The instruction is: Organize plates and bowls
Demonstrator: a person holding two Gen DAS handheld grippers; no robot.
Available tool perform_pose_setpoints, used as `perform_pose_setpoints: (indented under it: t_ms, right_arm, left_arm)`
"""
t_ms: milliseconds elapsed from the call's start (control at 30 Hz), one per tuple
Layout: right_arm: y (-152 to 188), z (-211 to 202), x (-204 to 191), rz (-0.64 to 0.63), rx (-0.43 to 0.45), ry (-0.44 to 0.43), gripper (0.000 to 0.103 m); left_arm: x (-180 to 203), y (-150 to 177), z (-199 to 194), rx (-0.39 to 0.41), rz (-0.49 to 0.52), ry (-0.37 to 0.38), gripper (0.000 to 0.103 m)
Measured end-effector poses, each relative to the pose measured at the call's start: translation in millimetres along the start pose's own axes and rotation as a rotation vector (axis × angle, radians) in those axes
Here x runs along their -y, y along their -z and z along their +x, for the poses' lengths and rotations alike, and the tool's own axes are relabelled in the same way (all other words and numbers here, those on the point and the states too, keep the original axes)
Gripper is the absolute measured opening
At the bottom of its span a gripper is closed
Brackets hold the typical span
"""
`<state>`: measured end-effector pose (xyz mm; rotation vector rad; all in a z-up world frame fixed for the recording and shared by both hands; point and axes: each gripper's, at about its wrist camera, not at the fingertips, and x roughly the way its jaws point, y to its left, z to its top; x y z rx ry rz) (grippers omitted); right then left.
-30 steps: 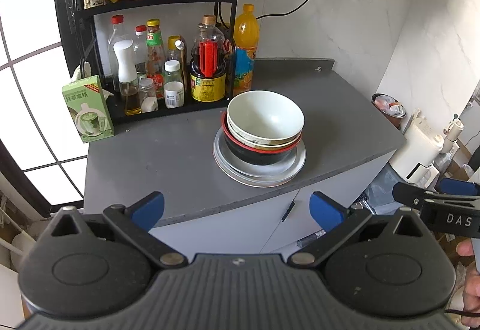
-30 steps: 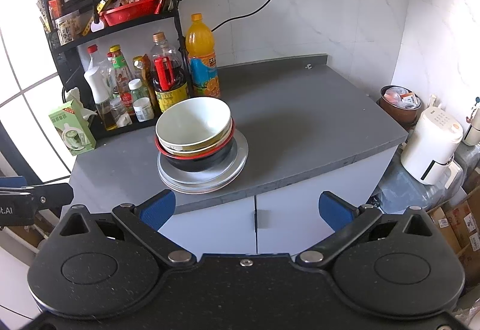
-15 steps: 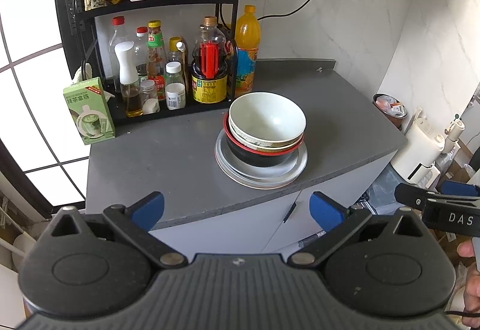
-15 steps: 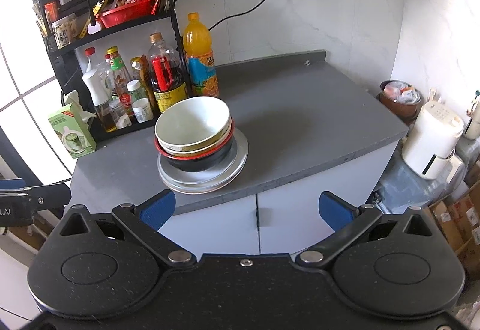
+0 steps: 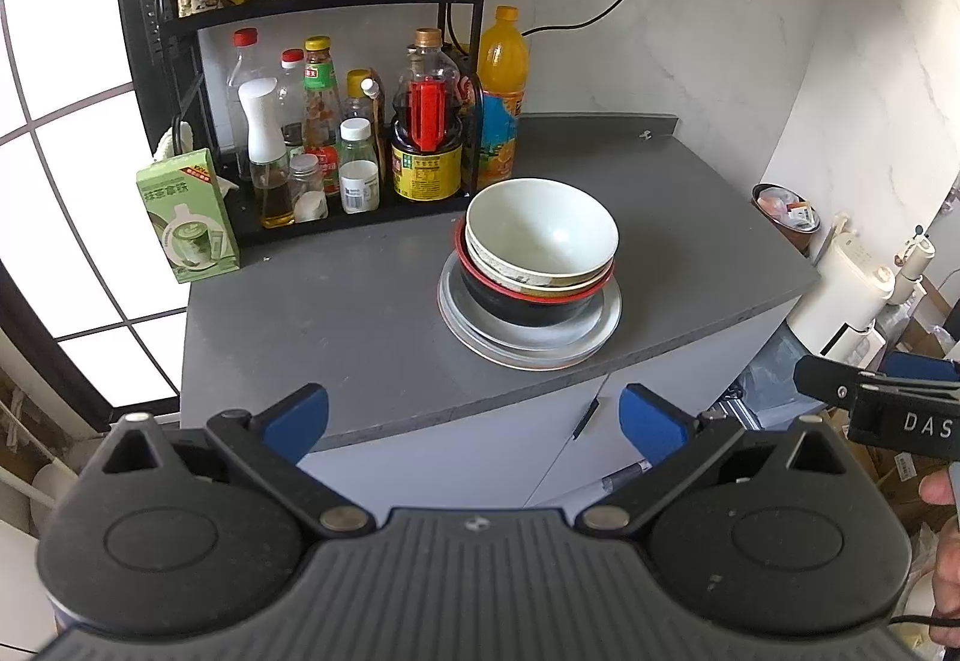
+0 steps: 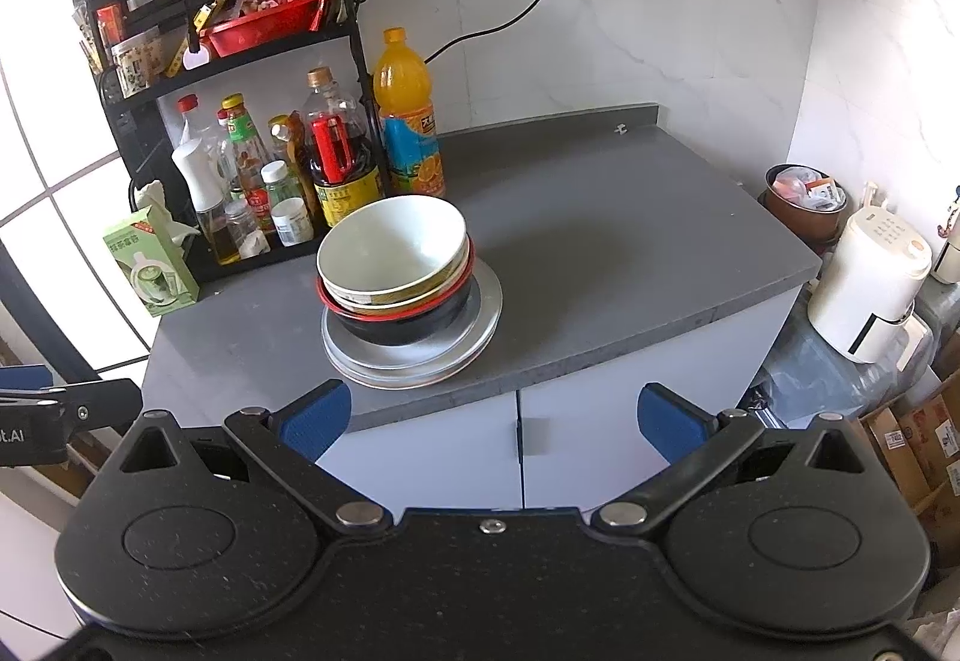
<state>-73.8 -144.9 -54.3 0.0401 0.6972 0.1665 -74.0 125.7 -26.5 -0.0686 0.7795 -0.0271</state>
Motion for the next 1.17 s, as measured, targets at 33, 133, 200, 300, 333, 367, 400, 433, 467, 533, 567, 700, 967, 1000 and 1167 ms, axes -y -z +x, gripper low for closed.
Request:
perform_pose_setpoints:
  t_ms: [33, 133, 200, 300, 333, 367, 400, 433, 467, 533, 567, 700, 967, 1000, 1167]
  right_arm:
    - [-0.1, -0.2, 0.7, 0.002, 0.001, -0.001, 0.103]
    - [0.6, -1.3, 0.5, 0.001, 0.005, -0.004, 0.103]
    - [0.5, -1.5, 0.5, -0.001, 0.004, -0.001, 0.103]
    - [0.4, -0.9, 1.3, 0.003, 0.001, 0.006, 0.103]
    - [0.2, -1.0, 1.8, 0.005, 0.0, 0.005, 0.103]
    - [0.1, -1.2, 2.5, 0.006, 0.0, 0.006, 0.103]
    - [0.0, -1.2, 2.9, 0.008, -0.001, 0.008, 0.103]
    - [0.4, -1.4, 3.3, 0.011, -0.001, 0.009, 0.103]
    - [0.5, -1.1, 3.9, 0.014, -0.003, 0.008, 0.103]
    - [0.7, -0.9, 4.9, 0.016, -0.005, 0.01, 0.103]
    - [0.8, -0.6, 4.9, 0.016, -0.008, 0.011, 0.103]
    - [1.1, -1.0, 7.7, 0.034, -0.012, 0.003, 0.103]
    - [1.3, -0.7, 8.4, 0.042, -0.01, 0.009, 0.103]
    - [1.8, -0.5, 8.1, 0.043, -0.013, 0.009, 0.103]
    - [4.8, 0.8, 6.7, 0.058, -0.022, 0.017, 0.103]
  left_arm:
    - [0.3, -0.1, 0.3, -0.002, -0.001, -0.001, 0.102]
    - [0.9, -0.1, -0.2, -0.003, 0.002, 0.002, 0.102]
    - [1.4, 0.0, -0.4, -0.003, 0.007, 0.001, 0.102]
    - [2.2, 0.1, -0.5, -0.003, 0.017, 0.004, 0.102]
    - [2.7, 0.4, -0.5, -0.003, 0.02, 0.006, 0.102]
    - [2.7, 0.5, -0.4, -0.004, 0.021, 0.008, 0.102]
    - [2.8, 0.6, -0.3, -0.004, 0.023, 0.01, 0.102]
    - [3.2, 0.5, -0.3, -0.004, 0.026, 0.011, 0.102]
    - [3.8, 0.6, -0.2, -0.004, 0.027, 0.012, 0.102]
    - [4.8, 0.7, -0.3, -0.002, 0.029, 0.016, 0.102]
    - [5.0, 0.6, -0.4, -0.001, 0.028, 0.018, 0.102]
    - [4.7, -0.3, -0.2, 0.0, 0.031, 0.022, 0.102]
    - [2.7, -0.4, 1.1, -0.003, 0.042, 0.034, 0.102]
    - [2.7, -0.2, 0.8, -0.003, 0.043, 0.035, 0.102]
    - [0.3, 0.2, 2.2, -0.001, 0.056, 0.051, 0.102]
